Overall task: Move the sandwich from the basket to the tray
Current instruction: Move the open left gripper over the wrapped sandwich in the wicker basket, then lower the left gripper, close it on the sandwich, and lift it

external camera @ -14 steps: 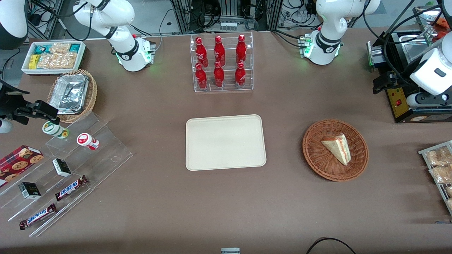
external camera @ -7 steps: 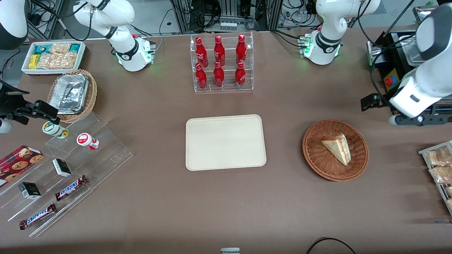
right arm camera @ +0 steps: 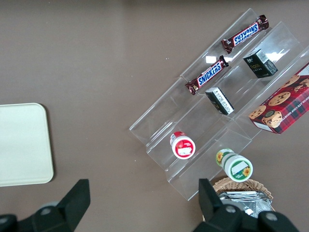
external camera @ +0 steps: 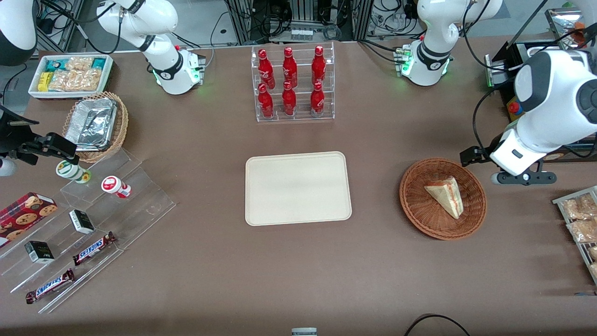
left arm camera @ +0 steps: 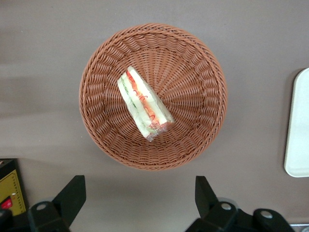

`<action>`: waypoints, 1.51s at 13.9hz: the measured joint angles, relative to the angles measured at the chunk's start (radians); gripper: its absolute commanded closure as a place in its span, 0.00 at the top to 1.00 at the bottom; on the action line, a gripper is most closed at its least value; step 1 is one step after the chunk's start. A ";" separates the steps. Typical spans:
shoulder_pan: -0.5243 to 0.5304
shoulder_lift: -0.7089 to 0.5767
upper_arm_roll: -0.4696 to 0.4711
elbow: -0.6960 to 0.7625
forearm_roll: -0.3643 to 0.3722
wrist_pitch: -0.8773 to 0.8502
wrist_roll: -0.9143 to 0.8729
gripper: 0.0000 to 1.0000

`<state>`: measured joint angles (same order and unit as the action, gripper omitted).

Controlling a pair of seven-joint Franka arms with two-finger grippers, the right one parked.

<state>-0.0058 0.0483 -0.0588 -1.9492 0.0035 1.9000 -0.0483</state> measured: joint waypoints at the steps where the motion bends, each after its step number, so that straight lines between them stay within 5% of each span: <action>1: 0.000 0.001 0.001 -0.023 0.000 0.030 0.000 1.00; 9: 0.001 0.012 0.007 -0.180 0.000 0.244 -0.072 1.00; 21: -0.002 0.099 0.003 -0.232 -0.019 0.442 -0.608 1.00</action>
<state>-0.0080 0.1478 -0.0562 -2.1814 -0.0159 2.3417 -0.6559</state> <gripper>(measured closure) 0.000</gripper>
